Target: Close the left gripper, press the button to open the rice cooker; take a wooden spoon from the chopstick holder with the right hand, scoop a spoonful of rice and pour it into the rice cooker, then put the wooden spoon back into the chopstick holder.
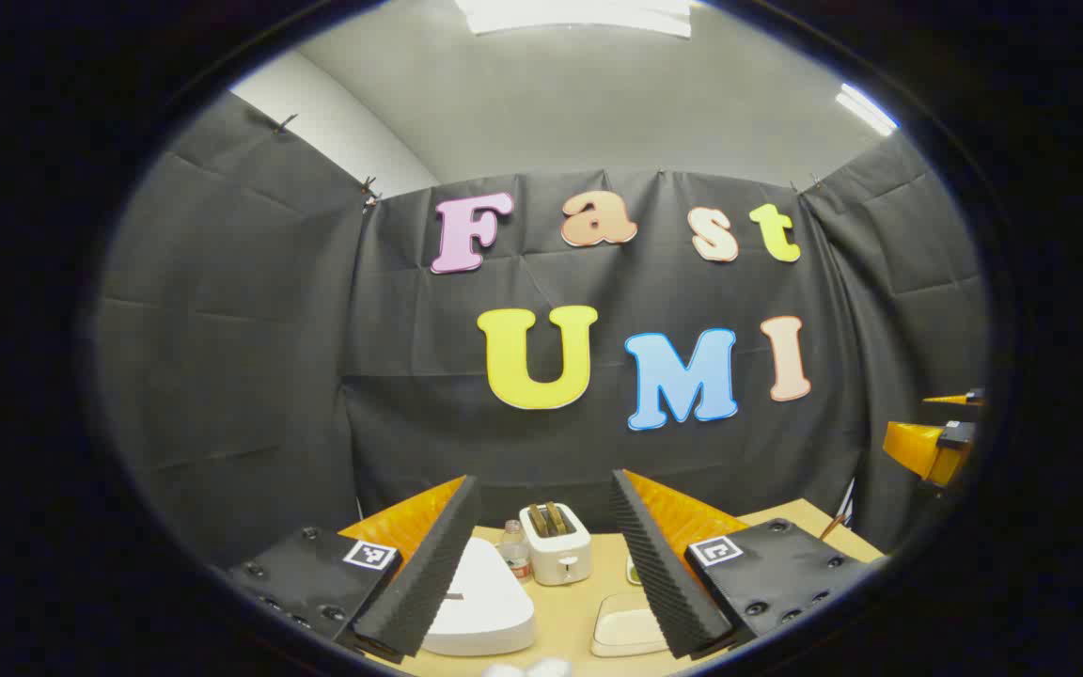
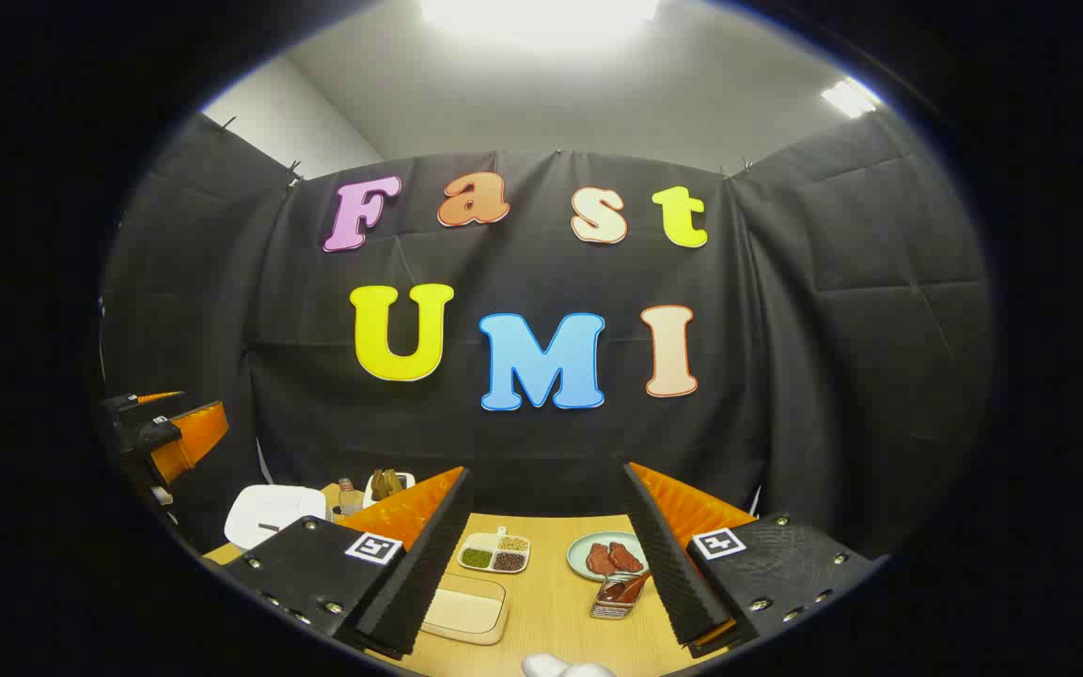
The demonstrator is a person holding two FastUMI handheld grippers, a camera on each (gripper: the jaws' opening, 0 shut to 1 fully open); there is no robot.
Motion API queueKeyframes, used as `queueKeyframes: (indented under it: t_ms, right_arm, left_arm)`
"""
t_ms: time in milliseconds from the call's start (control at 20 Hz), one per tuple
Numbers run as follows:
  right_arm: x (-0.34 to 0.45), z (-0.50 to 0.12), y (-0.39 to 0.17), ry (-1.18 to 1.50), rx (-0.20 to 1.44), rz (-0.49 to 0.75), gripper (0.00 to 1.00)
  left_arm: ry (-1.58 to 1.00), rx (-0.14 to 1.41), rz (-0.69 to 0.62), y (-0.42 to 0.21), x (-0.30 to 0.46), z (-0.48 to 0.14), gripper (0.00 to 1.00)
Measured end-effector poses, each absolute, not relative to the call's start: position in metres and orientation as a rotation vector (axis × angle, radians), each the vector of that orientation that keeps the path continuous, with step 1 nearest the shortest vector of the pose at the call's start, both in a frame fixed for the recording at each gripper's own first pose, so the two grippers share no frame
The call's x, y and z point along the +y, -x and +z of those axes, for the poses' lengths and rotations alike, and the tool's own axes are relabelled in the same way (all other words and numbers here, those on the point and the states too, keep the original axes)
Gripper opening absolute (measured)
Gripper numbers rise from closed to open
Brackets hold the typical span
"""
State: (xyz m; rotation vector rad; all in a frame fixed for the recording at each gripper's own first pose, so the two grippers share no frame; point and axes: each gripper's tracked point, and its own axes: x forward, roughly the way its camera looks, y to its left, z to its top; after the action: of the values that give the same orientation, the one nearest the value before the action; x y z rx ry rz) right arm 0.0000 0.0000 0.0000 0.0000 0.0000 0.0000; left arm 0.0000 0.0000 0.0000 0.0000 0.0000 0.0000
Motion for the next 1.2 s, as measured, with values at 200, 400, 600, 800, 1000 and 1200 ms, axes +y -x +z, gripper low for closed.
queueKeyframes:
  t_ms: [200,400,600,800,1000,1200]
  right_arm:
    - [-0.001,0.003,0.003,-0.015,-0.012,-0.008,0.96]
    - [0.002,0.003,0.003,-0.032,-0.003,-0.004,0.96]
    - [0.003,0.002,0.005,-0.036,0.0,-0.007,0.96]
    - [0.005,0.002,0.007,-0.022,-0.002,-0.01,0.96]
    - [0.003,0.004,0.007,-0.02,-0.005,-0.017,0.96]
    - [-0.002,0.008,0.007,-0.021,-0.017,-0.032,0.96]
  left_arm:
    - [-0.003,-0.005,-0.006,0.001,-0.002,0.002,0.98]
    - [-0.011,-0.013,-0.001,0.001,0.002,0.005,0.97]
    - [-0.003,-0.002,-0.003,0.0,0.004,0.001,0.96]
    - [-0.005,0.004,0.004,-0.001,0.01,0.0,0.97]
    - [0.007,0.022,0.006,-0.006,0.012,-0.006,0.97]
    - [0.023,0.031,0.007,-0.01,0.015,-0.01,0.98]
